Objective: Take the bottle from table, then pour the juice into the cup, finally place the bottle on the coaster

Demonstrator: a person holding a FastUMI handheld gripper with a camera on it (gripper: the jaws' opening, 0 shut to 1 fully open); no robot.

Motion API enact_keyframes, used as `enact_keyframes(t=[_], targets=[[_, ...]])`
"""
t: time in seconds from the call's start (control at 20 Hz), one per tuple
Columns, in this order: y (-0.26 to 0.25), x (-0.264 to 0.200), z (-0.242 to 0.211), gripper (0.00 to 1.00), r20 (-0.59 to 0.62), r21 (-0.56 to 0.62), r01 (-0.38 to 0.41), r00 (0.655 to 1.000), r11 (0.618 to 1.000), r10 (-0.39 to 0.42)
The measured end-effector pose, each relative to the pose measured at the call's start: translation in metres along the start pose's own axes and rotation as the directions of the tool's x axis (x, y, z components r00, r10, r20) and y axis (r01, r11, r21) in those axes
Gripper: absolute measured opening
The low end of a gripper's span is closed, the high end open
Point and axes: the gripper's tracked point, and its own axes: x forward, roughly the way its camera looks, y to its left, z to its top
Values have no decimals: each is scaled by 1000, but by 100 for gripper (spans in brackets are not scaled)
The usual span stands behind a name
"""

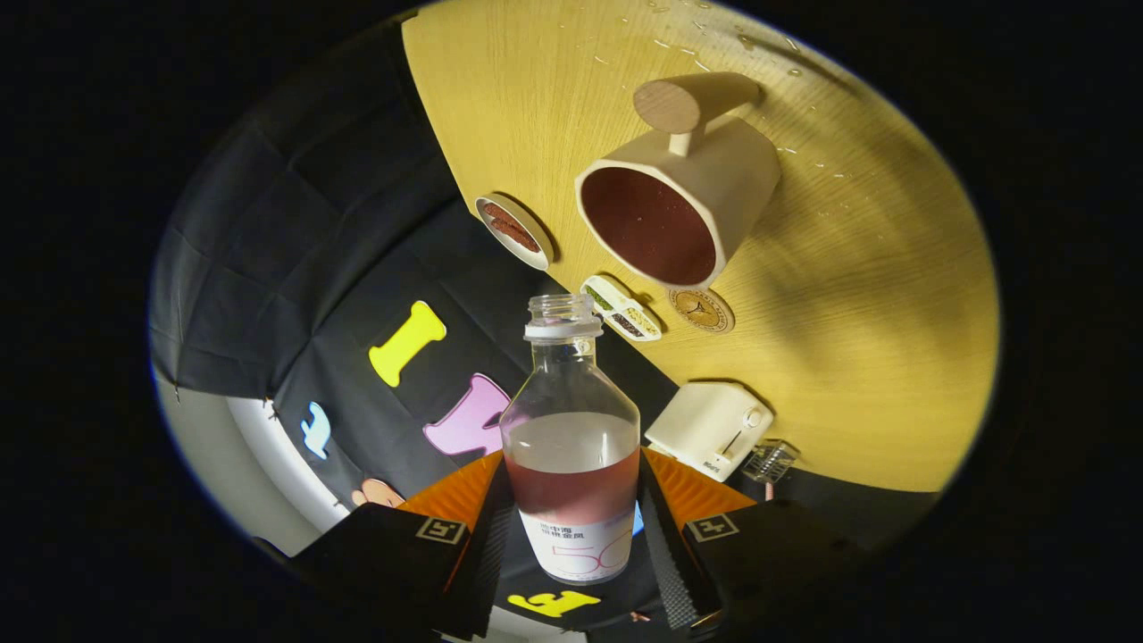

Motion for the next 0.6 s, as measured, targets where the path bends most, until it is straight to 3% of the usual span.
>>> enact_keyframes(t=[0.2,0.4,0.5,0.6], targets=[[-10,-2,-3,74,-18,-229,19,1000,973,-24],[-19,1,-11,74,-45,-464,8,998,886,-33],[-21,2,-7,74,-17,-612,12,999,791,-28],[-33,4,-5,74,7,-778,34,999,627,-45]])
